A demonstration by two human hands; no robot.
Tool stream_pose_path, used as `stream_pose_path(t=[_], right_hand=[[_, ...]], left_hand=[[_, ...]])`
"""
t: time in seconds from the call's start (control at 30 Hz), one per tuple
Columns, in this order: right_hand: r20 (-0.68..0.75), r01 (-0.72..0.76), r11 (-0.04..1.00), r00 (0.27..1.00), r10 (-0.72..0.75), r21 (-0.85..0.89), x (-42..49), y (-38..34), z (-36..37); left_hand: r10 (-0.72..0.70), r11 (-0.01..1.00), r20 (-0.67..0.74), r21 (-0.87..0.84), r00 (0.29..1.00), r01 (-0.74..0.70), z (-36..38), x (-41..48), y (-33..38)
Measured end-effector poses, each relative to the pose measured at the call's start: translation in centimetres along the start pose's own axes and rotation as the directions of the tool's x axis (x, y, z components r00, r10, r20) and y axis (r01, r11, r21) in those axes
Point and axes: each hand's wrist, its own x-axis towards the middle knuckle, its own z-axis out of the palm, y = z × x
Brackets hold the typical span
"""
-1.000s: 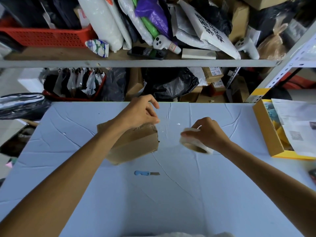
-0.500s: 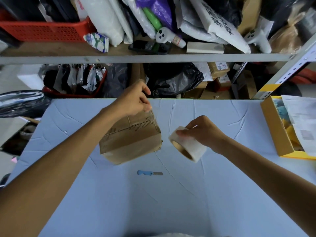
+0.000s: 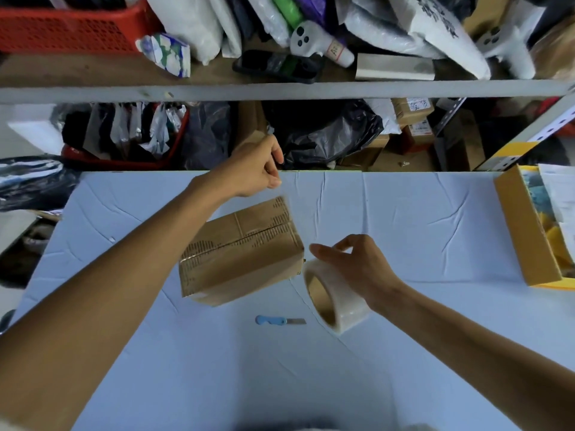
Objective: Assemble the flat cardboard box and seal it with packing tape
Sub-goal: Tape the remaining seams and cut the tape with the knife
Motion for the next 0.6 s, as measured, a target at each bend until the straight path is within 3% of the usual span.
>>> stream_pose_path(t=[0.6], right_hand=[[-0.024,-0.051,0.998,0.998,0.052,0.023,2.0,0.1,1.9]], left_hand=[[-0.036,0.999,0.106,0.025,0.994,0.033,1.0,2.8,-1.9]])
